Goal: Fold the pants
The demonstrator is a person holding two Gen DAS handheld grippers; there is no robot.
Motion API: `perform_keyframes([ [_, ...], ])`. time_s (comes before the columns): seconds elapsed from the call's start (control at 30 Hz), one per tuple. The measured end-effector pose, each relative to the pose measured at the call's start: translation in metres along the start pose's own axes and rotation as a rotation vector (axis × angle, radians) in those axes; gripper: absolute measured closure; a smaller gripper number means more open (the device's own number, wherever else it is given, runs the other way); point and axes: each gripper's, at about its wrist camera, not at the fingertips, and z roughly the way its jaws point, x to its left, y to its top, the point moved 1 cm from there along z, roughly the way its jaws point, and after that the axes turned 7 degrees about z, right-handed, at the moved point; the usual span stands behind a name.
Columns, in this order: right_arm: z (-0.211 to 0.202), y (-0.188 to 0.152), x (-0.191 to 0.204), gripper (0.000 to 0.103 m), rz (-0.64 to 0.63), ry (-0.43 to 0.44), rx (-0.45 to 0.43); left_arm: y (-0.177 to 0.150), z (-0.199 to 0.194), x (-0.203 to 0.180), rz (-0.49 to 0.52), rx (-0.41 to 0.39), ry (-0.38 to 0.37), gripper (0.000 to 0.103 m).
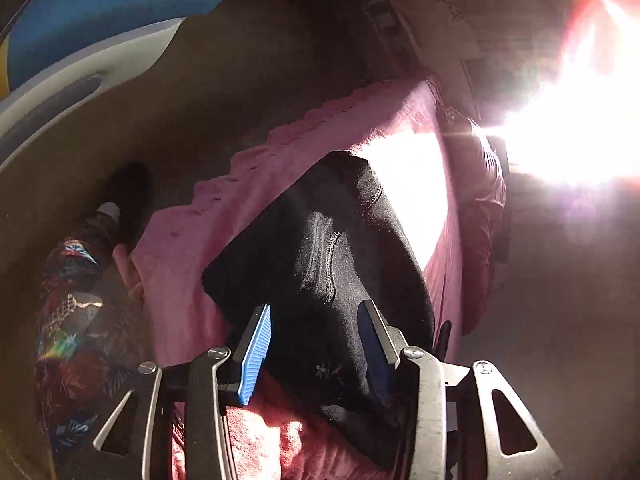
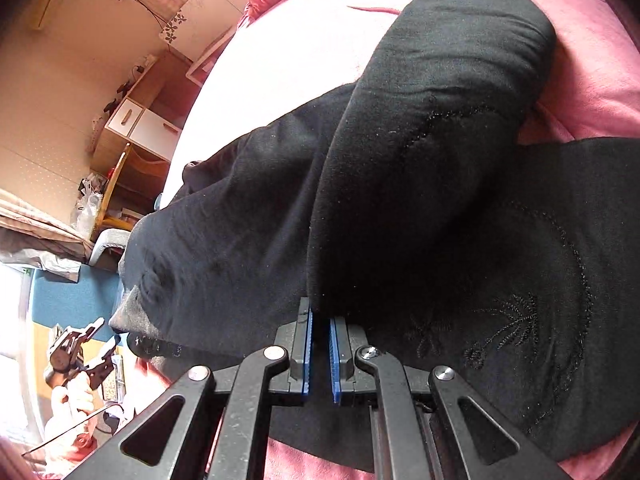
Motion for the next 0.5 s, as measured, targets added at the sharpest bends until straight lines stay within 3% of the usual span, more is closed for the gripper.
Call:
perform_keyframes([
  [0.17, -0.005, 0.001, -0.006, 0.095, 0.007, 0.004, -0.003, -0.003, 0.015, -0.012, 0.005, 0.024, -0.003, 0.058],
  [0.27, -0.005, 0.000, -0.009, 0.096, 0.006, 0.005, -0.004, 0.002, 0.030, -0.020, 0.028, 0.037, 0.071, 0.060],
  [0.33, -0.008, 0.002, -0.012, 0.096, 0.007, 0.003, -0.001, 0.007, 0.042, -0.022, 0.043, 0.045, 0.113, 0.070],
  [0.37, -0.008, 0.003, -0.010, 0.096, 0.007, 0.006, 0.002, 0.011, 0.045, -0.028, 0.067, 0.045, 0.129, 0.088],
  [0.4, -0.010, 0.005, -0.011, 0.096, 0.006, 0.011, 0.002, 0.016, 0.047, -0.037, 0.091, 0.039, 0.151, 0.095],
  [0.5, -0.023, 0.016, 0.001, 0.096, -0.013, 0.043, -0.031, 0.034, 0.045, -0.078, 0.183, -0.004, 0.112, 0.096],
])
